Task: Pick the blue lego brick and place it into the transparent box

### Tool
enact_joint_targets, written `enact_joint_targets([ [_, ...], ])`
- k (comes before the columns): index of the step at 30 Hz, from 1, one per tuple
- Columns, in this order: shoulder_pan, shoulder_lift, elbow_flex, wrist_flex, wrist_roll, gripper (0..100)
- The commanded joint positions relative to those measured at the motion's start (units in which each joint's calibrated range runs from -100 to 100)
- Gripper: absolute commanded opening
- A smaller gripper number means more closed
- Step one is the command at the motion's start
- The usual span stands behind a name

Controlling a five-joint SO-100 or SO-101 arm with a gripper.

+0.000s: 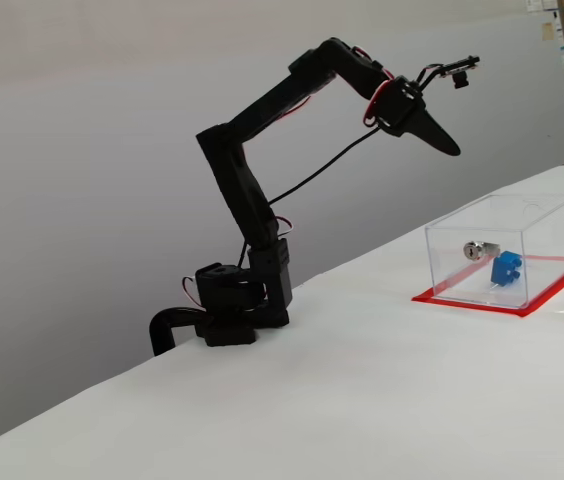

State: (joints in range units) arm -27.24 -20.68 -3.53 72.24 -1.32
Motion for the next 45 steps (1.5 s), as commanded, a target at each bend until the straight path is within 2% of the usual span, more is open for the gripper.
enact_joint_targets([
  [1, 6.3, -9.9, 7.2, -0.6, 0.0, 1],
  [18, 31.4, -44.3, 47.3, -0.9, -0.1, 1],
  [29, 33.2, -63.6, 73.1, -15.0, -0.1, 1],
  [37, 37.0, -78.6, 88.3, -15.2, 0.0, 1],
  [45, 38.7, -79.3, 96.5, -15.0, 0.0, 1],
])
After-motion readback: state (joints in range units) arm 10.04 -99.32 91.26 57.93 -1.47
